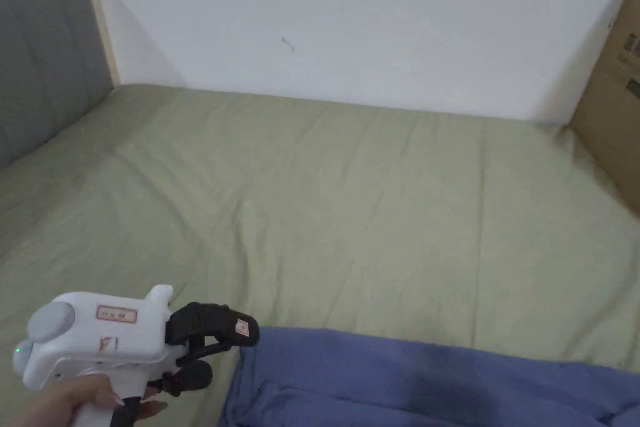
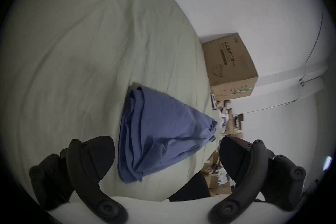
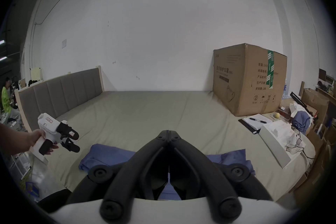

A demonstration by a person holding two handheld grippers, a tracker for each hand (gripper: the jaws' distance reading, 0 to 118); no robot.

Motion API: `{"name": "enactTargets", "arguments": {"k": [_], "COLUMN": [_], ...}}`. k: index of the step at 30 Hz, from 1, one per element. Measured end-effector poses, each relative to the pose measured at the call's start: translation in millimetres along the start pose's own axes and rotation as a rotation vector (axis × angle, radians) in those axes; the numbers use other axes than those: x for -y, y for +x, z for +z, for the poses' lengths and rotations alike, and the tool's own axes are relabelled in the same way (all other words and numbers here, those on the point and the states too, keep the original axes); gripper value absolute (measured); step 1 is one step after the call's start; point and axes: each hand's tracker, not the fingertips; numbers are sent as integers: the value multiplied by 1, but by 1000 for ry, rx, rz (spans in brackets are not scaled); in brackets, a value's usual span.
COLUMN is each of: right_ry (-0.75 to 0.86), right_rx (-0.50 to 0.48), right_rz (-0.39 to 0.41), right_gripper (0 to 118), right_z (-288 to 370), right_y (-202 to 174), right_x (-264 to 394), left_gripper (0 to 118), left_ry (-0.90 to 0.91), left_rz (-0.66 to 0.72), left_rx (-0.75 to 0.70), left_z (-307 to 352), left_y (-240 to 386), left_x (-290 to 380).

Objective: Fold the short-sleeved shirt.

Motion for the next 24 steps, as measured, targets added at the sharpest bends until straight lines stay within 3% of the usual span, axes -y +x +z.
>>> {"name": "enactTargets", "arguments": {"k": [5,8,16,18,19,20,21,22,23,24], "right_ry": [-48,-73,-111,-124,-132,-140,-150,-158,-163,-167], "right_rx": [-29,-29,-40,-45,-46,-46,-47,-48,-50,-49], "right_rz": [-2,-12,-13,-20,-21,-22,-25,-27,-30,-32], "right_gripper": [0,0,0,0,0,0,0,0,0,0], "right_z": [-15,-22,-34,-36,-37,-37,-38,-38,-37,-36], "right_y": [-8,-11,-15,-16,-16,-16,-16,-15,-15,-14], "right_x": [2,5,12,15,16,18,18,19,19,19], "left_gripper": [116,118,115,101,101,57,3,3,3,3], "left_ry": [-43,-65,-170,-167,-151,-125,-91,-74,-63,-69], "left_rz": [130,127,124,59,38,31,12,67,150,102], "left_rx": [111,233,290,235,193,86,-114,-105,61,11], "left_z": [-20,-26,-73,-84,-87,-92,-99,-102,-99,-93], "left_y": [-40,-45,-37,-24,-21,-22,-23,-30,-31,-29], "left_x": [-9,-14,-21,-16,-16,-13,-6,-1,1,-3]}}
